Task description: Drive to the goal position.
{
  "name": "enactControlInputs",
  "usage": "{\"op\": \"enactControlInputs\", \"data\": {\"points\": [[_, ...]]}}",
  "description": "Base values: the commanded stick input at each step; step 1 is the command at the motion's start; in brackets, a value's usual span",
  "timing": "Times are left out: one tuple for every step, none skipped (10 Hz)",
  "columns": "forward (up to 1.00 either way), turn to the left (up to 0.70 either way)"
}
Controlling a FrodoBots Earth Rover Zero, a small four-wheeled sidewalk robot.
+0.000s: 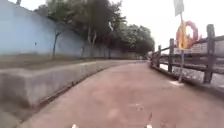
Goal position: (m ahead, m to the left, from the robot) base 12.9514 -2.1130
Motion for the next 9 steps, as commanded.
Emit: {"op": "enactControlInputs", "data": {"points": [[1.0,-0.4],[1.0,-0.4],[1.0,-0.4],[1.0,-0.4],[1.0,-0.27],[1.0,-0.13],[1.0,0.0],[1.0,0.0],[1.0,0.0]]}}
